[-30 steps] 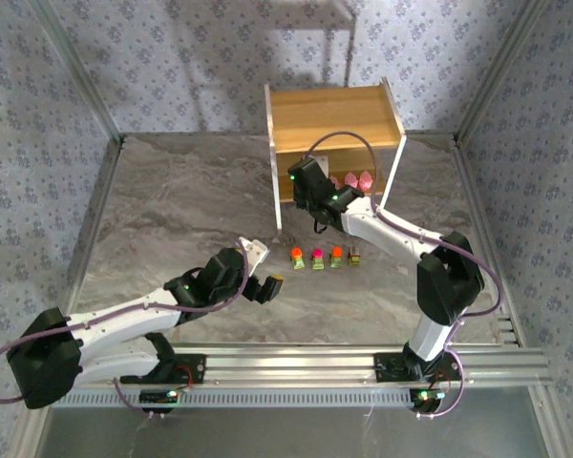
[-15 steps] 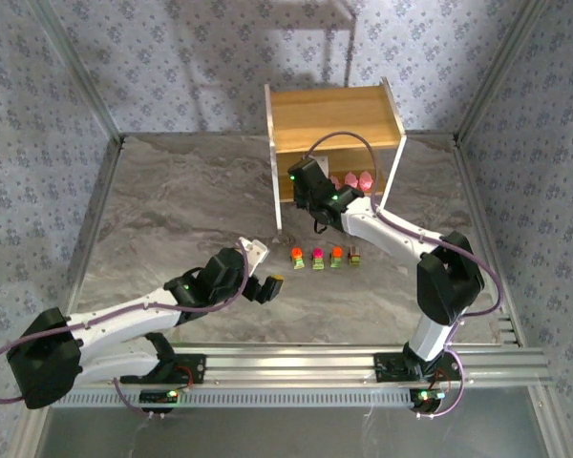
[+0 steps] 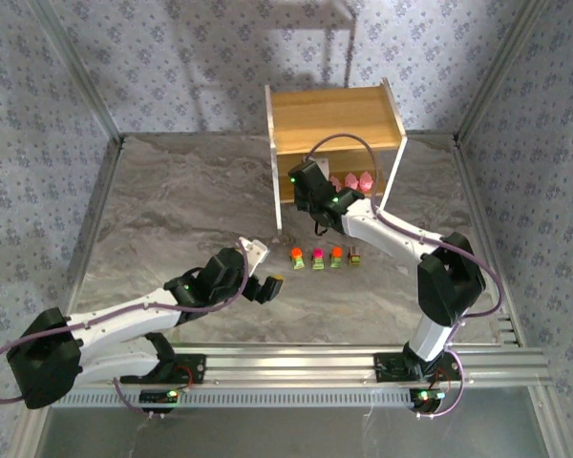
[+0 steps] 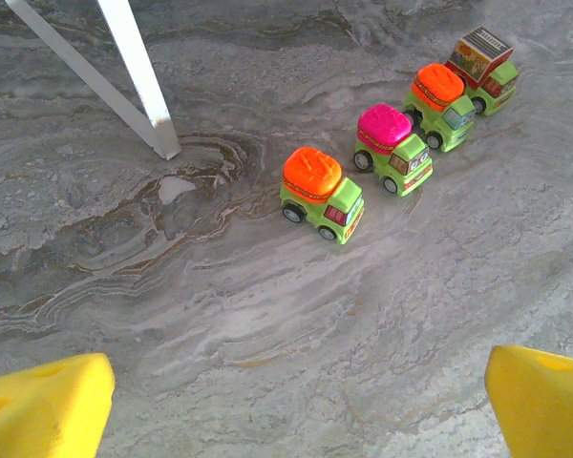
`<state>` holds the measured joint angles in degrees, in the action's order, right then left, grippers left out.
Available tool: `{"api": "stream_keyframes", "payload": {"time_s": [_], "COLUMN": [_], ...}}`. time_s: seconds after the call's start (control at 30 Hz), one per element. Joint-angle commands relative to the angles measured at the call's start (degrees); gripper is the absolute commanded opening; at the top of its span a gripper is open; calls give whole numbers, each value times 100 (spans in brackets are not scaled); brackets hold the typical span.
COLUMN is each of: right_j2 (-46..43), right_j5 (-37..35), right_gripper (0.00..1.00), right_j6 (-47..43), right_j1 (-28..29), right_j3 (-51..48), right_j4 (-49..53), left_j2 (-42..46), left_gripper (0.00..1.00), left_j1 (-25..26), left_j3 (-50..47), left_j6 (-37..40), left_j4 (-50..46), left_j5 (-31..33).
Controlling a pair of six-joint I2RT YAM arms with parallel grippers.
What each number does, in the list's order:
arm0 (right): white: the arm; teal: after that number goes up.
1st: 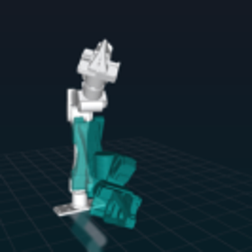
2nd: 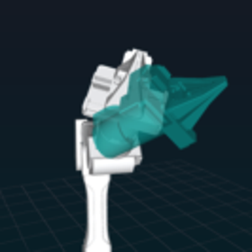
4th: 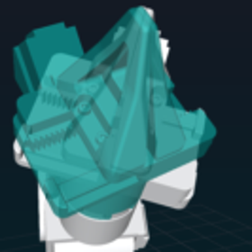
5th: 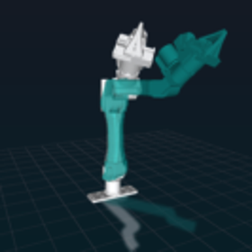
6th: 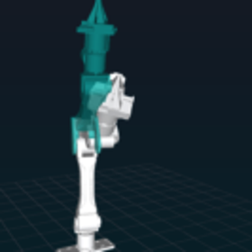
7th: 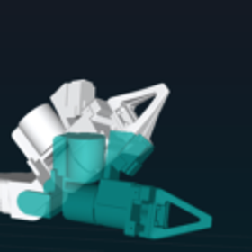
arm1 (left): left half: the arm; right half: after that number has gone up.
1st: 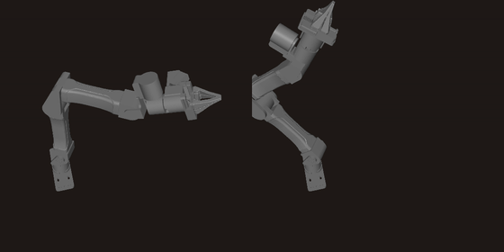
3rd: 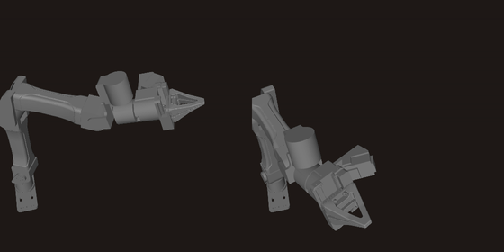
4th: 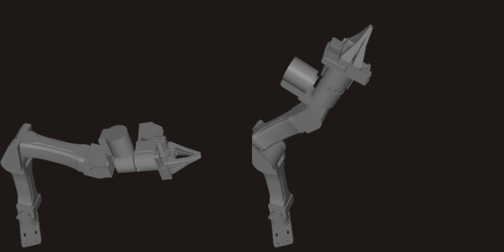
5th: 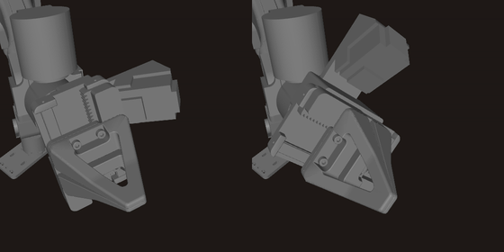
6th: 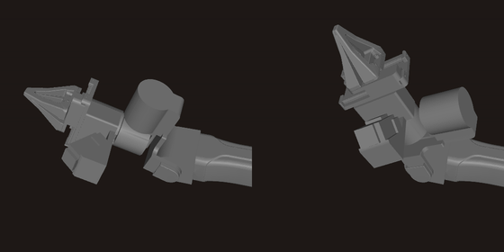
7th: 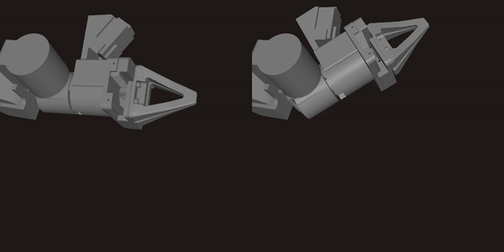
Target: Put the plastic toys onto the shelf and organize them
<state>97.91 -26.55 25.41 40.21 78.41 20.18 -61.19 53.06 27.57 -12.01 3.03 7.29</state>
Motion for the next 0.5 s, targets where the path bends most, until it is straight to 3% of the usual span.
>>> {"api": "stream_keyframes", "payload": {"time_s": [0.0, 0.47], "right_j2": [-118, -236], "right_j5": [-118, -163], "right_gripper": [43, 46], "right_j6": [-29, -19], "right_j1": [-13, 101], "right_j3": [-124, -150], "right_j4": [65, 88], "left_j2": [-31, -38], "left_gripper": [100, 99], "left_j1": [47, 47], "left_j3": [38, 42], "left_j6": [22, 22], "left_j4": [-13, -13], "left_j5": [-65, -53]}}
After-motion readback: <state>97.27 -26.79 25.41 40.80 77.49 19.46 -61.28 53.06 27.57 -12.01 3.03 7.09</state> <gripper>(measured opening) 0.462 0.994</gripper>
